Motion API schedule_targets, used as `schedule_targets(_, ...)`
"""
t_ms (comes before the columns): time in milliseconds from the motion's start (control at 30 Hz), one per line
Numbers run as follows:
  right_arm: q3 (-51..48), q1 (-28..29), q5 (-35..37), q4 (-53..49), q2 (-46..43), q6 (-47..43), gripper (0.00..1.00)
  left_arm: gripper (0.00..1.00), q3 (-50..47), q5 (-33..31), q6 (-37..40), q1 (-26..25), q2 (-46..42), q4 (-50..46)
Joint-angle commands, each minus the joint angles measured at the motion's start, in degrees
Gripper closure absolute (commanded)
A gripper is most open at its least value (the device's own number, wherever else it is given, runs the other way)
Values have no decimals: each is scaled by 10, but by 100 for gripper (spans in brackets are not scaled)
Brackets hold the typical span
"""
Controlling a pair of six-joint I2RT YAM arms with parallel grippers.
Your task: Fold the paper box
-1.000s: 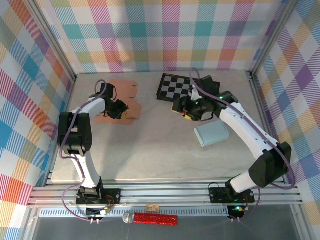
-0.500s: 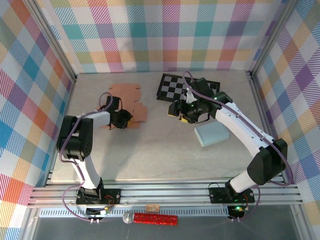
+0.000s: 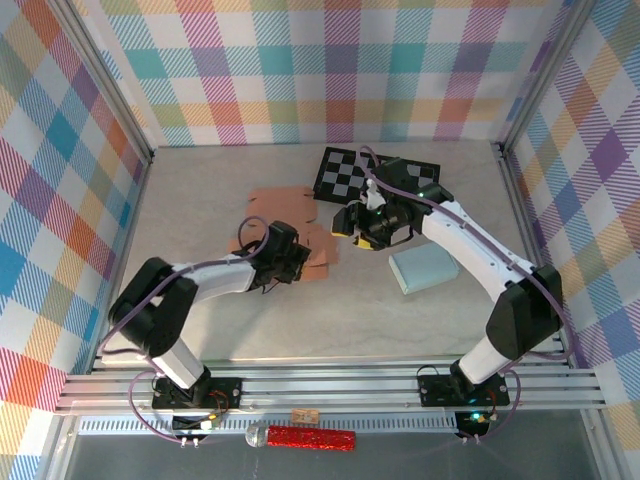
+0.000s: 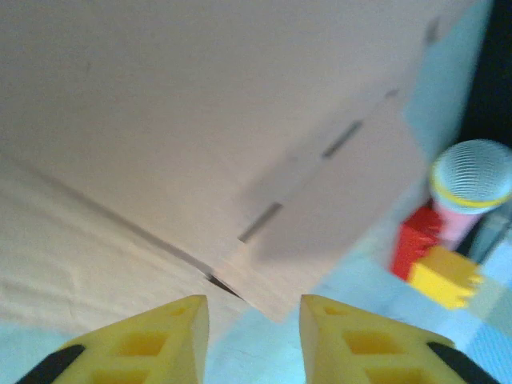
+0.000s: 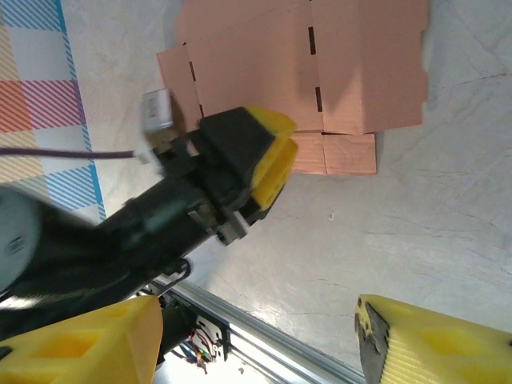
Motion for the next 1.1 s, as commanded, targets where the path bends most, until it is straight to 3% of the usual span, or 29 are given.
schedule_targets(0,-6,1,-27,16,13,8,35,59,1,-49,-17,17,-74,-76)
schedule_targets(133,-15,1,-41,37,14,25,35,55,-61,-39,13,78,-172,-130)
schedule_targets(233,-29,1,-56,62,14,41,35,53,-140,0,25,157,-239,-102)
schedule_targets(433,-44,1,-82,94,19,57,35,49,-195,107,89,288,-240,-34)
schedule_targets(567,-44,0,-87,99,22,59,35,50,-209,135,92,303,-196,17)
schedule_targets(1067,-51,1,-83,94,11,56,35,58,-251,121,67,311,-118,190)
